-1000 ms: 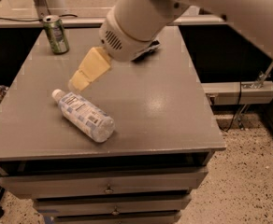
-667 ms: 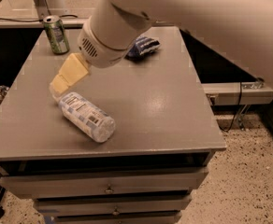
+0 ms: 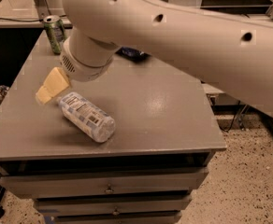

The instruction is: Place blue plastic bottle upright

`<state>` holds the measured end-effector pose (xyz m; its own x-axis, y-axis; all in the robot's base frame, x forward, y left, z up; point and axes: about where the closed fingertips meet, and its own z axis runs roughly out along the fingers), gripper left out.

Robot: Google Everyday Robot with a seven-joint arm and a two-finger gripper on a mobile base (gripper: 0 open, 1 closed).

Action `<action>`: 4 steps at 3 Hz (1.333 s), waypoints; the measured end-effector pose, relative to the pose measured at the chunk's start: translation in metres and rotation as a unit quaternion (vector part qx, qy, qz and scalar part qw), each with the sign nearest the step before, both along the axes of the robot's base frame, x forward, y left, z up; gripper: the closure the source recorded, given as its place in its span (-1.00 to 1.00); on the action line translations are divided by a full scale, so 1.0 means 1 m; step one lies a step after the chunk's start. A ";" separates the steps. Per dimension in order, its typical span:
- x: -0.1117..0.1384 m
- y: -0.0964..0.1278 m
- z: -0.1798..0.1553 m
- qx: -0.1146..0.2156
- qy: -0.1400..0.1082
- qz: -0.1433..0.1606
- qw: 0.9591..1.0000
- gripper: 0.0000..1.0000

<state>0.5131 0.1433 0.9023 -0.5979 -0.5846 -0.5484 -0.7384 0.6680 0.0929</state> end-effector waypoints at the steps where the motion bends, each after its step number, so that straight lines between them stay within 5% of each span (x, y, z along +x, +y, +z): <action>1: 0.002 0.004 -0.022 -0.008 0.010 -0.004 1.000 -1.00; 3: -0.003 0.013 -0.052 -0.030 0.017 0.029 0.999 -1.00; 4: -0.006 0.017 -0.059 -0.043 0.012 0.045 0.998 -0.63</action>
Offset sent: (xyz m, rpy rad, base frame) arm -0.0021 0.0182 -0.0632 -0.0695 0.0336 0.0766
